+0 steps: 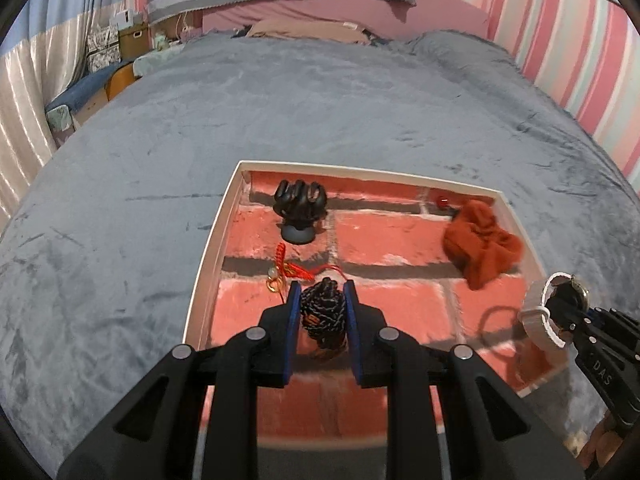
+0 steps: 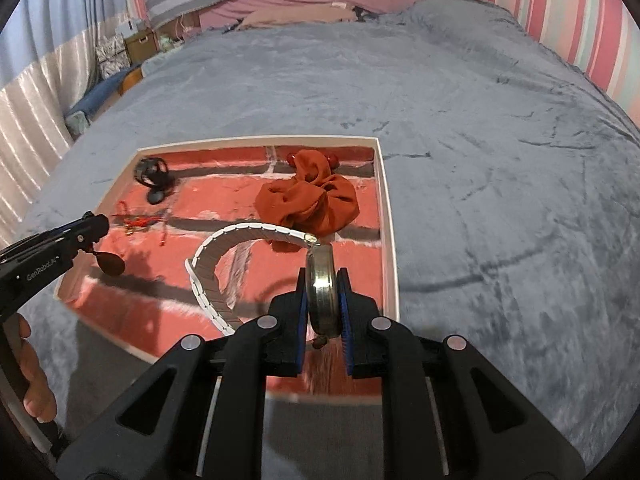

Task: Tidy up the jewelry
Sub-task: 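Carry the watch with right tool while left tool carries the charm into tray, then open both tools to release watch and charm in tray, then withdraw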

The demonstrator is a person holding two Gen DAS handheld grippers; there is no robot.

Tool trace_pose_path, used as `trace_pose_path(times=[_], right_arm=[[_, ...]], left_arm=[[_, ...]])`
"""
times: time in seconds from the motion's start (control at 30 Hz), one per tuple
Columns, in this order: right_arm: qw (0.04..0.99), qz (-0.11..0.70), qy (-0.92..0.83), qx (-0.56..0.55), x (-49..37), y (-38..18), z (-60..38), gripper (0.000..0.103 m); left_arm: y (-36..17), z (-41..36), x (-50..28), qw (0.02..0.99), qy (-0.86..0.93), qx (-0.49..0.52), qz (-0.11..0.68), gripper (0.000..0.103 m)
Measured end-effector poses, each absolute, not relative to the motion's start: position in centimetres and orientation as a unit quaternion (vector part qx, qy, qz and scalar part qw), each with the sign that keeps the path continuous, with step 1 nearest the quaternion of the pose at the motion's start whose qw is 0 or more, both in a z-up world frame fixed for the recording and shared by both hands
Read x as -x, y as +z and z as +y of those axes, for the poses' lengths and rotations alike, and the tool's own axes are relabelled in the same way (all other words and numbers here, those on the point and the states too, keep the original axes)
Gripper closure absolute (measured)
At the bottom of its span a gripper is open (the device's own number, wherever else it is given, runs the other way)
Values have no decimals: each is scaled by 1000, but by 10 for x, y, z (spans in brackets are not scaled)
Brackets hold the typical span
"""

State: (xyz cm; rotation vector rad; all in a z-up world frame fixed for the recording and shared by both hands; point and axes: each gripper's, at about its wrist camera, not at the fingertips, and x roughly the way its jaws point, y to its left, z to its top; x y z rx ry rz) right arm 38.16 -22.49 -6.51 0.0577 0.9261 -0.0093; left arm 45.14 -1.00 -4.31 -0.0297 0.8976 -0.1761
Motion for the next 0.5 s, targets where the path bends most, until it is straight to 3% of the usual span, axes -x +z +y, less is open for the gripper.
trace_pose_path(times=[0.5], right_arm=[[874, 485, -30, -2, -435, -109, -228, 86]], left_arm=[[-84, -7, -494, 884, -49, -22, 465, 81]])
